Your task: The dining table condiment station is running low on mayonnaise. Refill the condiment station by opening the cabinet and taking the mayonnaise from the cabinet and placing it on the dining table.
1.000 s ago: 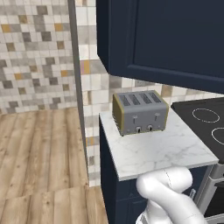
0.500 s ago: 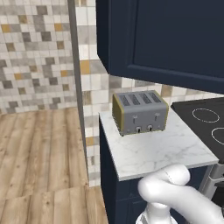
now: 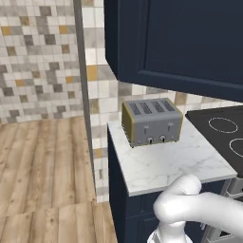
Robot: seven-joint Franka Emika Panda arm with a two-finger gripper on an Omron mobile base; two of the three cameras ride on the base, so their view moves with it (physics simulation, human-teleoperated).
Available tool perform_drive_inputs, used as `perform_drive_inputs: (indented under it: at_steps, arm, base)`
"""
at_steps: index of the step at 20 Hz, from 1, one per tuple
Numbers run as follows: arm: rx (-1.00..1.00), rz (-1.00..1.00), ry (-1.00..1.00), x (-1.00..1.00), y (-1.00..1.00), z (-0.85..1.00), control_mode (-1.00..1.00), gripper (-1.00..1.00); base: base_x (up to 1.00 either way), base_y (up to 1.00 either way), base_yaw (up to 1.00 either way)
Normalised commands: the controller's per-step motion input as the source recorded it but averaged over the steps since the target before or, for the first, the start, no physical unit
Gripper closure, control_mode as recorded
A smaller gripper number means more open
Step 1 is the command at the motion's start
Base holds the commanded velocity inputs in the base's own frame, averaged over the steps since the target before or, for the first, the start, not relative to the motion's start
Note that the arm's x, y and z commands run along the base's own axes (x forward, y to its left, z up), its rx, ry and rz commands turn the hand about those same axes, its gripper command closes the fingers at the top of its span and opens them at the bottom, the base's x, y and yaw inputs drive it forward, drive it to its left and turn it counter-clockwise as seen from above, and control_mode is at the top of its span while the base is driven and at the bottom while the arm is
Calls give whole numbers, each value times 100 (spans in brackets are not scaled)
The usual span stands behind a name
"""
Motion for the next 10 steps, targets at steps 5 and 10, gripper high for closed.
perform_drive_inputs:
  at_steps: [5,10]
  arm:
    - [-1,15,8,26,54,-11,-100,-100]
    - [-13,6,-12,-90,99,2,-100,-100]
  base:
    - [0,0,0]
    - [0,0,0]
